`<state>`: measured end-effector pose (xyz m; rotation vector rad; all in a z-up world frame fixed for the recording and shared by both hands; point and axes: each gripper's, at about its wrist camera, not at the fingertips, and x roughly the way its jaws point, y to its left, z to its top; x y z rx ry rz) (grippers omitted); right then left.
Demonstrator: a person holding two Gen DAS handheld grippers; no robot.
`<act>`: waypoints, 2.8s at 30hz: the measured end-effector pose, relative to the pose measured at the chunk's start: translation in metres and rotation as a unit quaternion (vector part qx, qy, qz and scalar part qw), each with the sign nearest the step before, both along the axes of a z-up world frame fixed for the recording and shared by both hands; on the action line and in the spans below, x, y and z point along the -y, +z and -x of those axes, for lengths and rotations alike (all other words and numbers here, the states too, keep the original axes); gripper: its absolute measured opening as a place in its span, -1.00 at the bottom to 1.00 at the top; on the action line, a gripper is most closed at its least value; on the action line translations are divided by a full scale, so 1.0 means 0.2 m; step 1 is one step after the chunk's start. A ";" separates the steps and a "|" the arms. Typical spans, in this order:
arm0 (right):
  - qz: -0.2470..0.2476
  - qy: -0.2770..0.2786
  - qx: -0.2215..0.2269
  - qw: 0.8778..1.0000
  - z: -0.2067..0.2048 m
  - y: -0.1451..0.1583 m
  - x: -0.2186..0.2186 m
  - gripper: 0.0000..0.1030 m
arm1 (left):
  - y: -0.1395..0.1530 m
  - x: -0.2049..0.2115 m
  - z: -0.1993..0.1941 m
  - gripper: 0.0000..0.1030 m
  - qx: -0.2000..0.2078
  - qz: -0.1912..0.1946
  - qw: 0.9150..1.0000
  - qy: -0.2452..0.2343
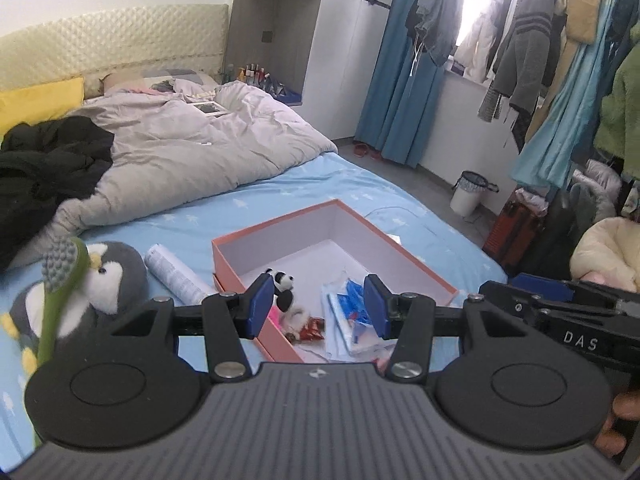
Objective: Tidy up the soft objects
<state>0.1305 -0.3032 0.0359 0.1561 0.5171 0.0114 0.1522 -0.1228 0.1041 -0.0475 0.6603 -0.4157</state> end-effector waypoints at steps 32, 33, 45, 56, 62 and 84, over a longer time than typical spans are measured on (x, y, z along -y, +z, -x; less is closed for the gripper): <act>0.007 -0.003 -0.007 1.000 0.36 -0.22 -0.15 0.12 | -0.24 -0.05 0.52 0.08 0.011 -0.006 0.999 0.030; 0.001 -0.001 -0.010 1.000 0.37 -0.22 -0.14 0.12 | -0.25 -0.05 0.53 0.08 0.008 -0.004 0.999 0.033; 0.006 0.008 -0.017 1.000 0.39 -0.25 -0.17 0.12 | -0.30 -0.06 0.58 0.08 0.004 0.001 0.999 0.043; 0.020 0.000 -0.014 1.000 0.39 -0.23 -0.16 0.24 | -0.30 -0.09 0.58 0.29 0.000 0.003 0.999 0.046; 0.025 -0.020 -0.019 0.999 0.37 -0.24 -0.13 0.72 | -0.30 -0.08 0.58 0.80 -0.002 -0.005 0.998 0.057; 0.019 -0.010 -0.015 1.000 0.36 -0.25 -0.13 0.72 | -0.31 -0.09 0.59 1.00 -0.004 -0.025 0.997 0.079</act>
